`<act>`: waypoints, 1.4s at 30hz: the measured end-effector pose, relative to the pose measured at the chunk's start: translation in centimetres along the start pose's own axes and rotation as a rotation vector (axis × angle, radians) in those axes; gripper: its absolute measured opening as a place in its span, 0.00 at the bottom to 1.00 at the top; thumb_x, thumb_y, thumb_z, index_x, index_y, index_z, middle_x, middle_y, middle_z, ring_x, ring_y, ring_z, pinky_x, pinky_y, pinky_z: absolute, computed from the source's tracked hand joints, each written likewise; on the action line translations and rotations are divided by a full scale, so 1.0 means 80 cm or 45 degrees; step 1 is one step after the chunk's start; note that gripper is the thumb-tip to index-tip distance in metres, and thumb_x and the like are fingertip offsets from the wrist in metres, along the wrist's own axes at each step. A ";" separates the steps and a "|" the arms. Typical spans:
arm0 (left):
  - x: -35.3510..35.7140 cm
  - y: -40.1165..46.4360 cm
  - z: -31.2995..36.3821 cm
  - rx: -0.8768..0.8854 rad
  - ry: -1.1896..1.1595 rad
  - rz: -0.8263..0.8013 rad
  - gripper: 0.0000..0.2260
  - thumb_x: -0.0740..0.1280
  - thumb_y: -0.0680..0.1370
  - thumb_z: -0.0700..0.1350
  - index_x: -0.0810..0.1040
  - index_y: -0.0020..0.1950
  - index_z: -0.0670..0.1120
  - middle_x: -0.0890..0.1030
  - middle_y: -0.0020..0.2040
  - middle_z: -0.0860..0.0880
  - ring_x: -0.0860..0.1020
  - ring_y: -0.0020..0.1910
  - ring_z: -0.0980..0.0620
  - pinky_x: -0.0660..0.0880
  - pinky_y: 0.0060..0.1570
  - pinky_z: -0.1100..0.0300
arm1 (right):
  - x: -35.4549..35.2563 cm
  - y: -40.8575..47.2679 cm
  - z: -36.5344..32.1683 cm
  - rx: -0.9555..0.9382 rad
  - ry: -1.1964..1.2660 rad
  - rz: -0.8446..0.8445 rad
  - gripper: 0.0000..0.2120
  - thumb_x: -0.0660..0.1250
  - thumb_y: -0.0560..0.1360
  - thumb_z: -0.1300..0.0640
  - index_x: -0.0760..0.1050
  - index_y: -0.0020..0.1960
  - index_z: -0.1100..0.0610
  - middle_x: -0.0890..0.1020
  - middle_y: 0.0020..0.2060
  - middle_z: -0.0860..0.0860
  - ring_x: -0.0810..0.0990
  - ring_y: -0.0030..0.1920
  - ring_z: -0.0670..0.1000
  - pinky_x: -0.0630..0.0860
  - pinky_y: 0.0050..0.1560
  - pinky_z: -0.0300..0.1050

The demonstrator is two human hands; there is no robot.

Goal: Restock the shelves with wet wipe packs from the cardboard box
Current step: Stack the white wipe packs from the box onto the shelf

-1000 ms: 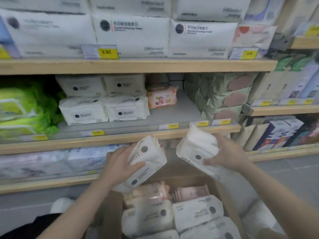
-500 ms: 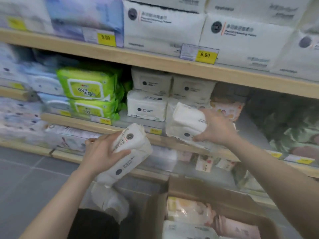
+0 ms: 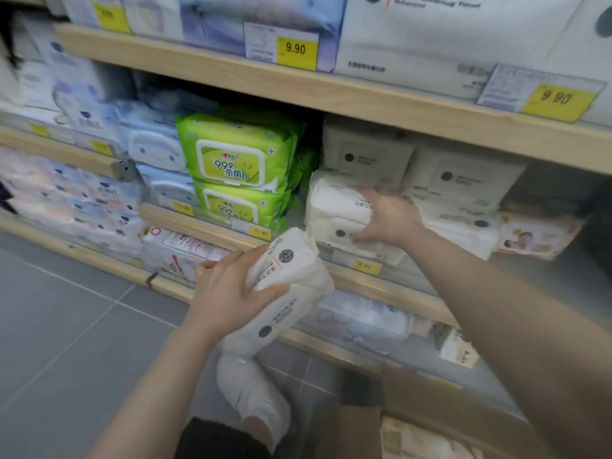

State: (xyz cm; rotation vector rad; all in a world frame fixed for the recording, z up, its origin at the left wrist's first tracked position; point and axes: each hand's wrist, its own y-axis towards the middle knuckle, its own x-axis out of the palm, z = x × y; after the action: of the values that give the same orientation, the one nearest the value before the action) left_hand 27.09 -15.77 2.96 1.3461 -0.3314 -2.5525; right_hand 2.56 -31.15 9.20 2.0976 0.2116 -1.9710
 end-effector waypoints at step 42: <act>0.045 -0.016 0.132 0.009 -0.701 -0.459 0.39 0.73 0.53 0.65 0.74 0.64 0.56 0.77 0.60 0.57 0.74 0.60 0.61 0.69 0.57 0.67 | -0.006 -0.269 0.080 0.291 1.640 -0.151 0.25 0.79 0.61 0.67 0.75 0.51 0.49 0.85 0.45 0.45 0.84 0.47 0.45 0.80 0.49 0.44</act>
State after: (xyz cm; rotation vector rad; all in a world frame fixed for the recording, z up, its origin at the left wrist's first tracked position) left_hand 16.22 -14.72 5.57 0.7259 -0.2005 -3.2038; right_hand -9.56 -12.31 7.53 3.2140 0.3311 -0.3896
